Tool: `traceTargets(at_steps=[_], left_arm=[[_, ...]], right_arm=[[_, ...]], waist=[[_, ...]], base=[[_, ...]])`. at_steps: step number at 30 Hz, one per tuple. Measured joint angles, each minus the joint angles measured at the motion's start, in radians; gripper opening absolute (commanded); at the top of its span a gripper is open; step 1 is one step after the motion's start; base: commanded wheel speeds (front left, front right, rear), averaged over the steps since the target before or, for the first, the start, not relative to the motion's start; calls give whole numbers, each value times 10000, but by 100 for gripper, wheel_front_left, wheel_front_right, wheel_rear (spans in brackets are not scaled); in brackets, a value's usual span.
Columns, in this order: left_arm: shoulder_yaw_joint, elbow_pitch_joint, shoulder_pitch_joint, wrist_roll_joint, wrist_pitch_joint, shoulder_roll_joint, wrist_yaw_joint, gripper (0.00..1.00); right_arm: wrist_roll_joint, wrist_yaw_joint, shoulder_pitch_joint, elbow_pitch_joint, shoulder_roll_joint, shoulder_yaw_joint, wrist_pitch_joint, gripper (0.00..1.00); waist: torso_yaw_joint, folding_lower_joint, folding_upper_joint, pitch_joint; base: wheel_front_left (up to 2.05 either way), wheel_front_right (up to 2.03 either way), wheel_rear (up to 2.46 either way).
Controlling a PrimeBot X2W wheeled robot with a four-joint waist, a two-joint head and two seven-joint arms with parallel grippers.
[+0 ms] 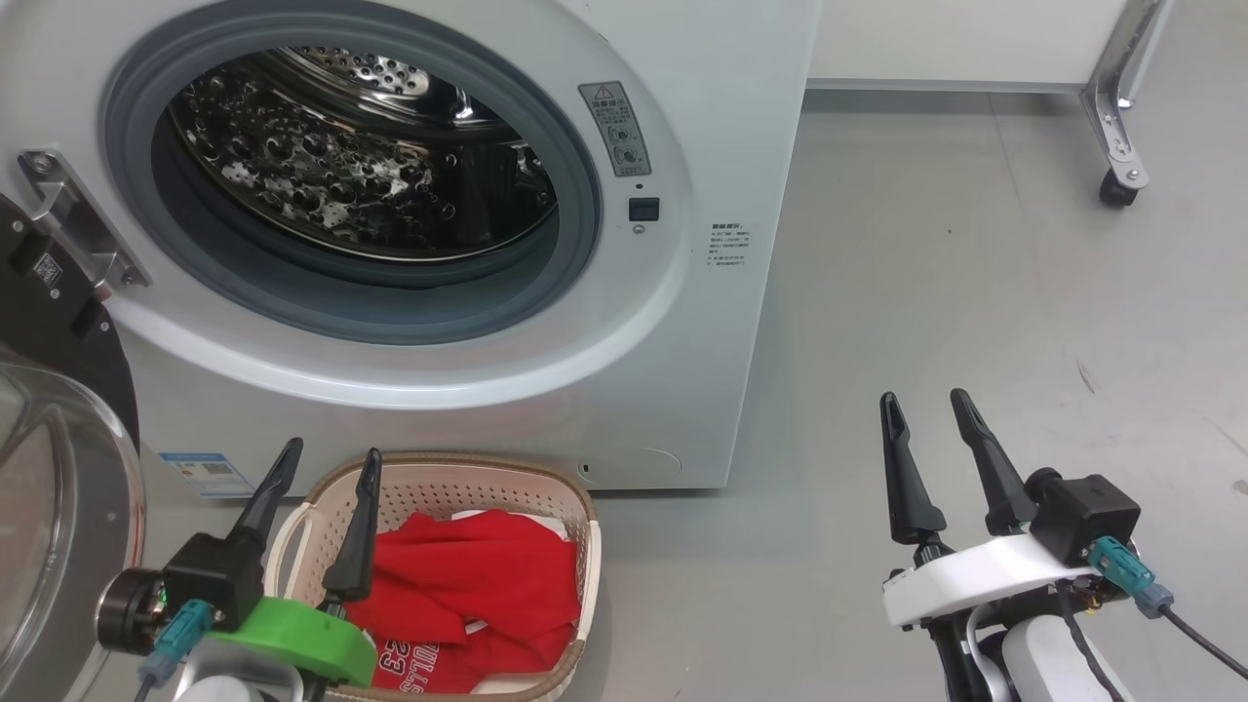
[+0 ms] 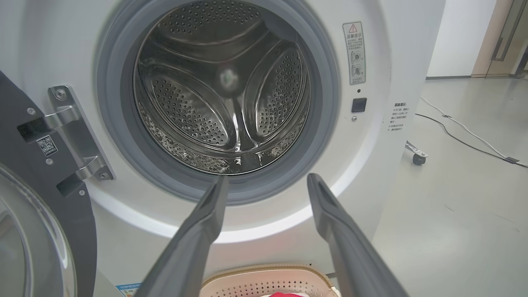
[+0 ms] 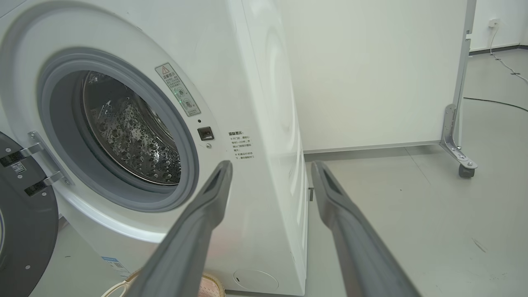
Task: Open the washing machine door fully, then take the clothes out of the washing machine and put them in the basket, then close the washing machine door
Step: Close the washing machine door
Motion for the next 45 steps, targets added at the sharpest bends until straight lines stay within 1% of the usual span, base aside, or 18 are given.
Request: traceTargets(at_steps=[33,45], left_arm=[[58,-529,374,176,0,2,0,100],[236,-581,382,167,0,-79,0,100]], right_arm=[[-4,29,176,0,10,59,0,100],[-4,29,175,-15,12,40,0,100]], waist=[[-56,0,0,20],[-19,0,0,71]], base=[[0,0,0],[-11,11,0]])
